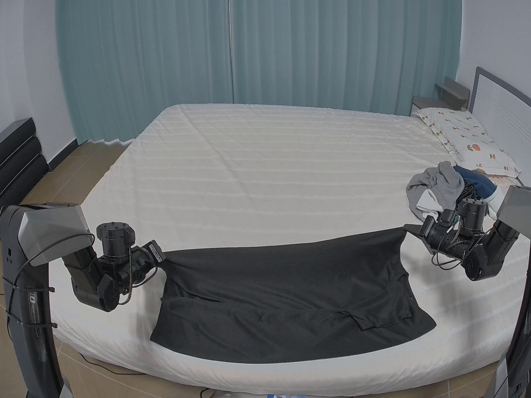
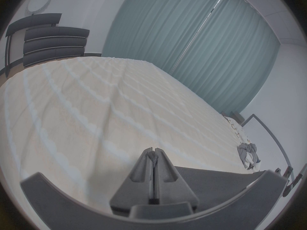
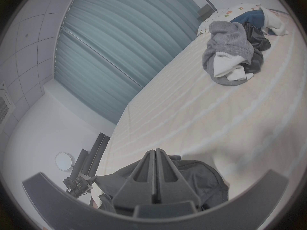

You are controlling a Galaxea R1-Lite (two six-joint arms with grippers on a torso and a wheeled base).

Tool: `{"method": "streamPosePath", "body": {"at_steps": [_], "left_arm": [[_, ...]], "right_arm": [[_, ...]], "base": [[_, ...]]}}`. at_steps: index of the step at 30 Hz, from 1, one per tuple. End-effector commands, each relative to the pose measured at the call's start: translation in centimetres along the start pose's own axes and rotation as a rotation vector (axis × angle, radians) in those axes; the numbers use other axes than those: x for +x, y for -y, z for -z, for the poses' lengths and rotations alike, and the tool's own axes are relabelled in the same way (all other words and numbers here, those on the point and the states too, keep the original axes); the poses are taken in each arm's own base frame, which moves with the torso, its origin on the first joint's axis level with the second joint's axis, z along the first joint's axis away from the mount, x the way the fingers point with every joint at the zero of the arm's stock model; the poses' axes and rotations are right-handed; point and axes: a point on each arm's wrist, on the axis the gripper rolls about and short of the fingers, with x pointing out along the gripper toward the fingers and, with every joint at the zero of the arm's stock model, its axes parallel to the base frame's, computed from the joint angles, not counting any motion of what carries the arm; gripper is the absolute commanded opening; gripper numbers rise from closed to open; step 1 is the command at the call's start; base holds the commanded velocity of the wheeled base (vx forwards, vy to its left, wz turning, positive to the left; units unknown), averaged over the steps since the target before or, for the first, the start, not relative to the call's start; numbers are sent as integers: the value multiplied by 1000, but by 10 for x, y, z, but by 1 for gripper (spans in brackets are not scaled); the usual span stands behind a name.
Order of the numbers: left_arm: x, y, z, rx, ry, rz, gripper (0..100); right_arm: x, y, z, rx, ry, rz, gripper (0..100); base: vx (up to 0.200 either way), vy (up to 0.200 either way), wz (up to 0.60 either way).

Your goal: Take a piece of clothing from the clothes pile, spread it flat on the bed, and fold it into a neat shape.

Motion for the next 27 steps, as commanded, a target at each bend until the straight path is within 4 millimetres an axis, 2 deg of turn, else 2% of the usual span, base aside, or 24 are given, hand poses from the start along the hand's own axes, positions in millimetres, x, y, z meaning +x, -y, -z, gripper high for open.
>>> {"method": "streamPosePath", "body": {"at_steps": [1,10,15,19,26,27], "left_arm": [[-11,-2,13,23,-45,-14,0],[-31,-12,49,157,-98,-7,0],[-40,-12,63,184,-139,-3,0],[-45,-10,70,195,-167,-4,0],[-46,-10,73,200,-166,-23,0],[-48,-11,74,200,-173,-27,100]], "right_arm": [[-13,2,9,-1,-30,25,0],[-30,18,43,-93,-145,98,0],[-36,28,61,-141,-212,126,0],[-40,34,72,-172,-256,145,0],[-42,36,77,-191,-275,157,0],[-42,37,77,-188,-278,159,0]], "base": [[0,0,0],[0,0,0],[0,0,0],[0,0,0],[0,0,0],[0,0,0]]}}
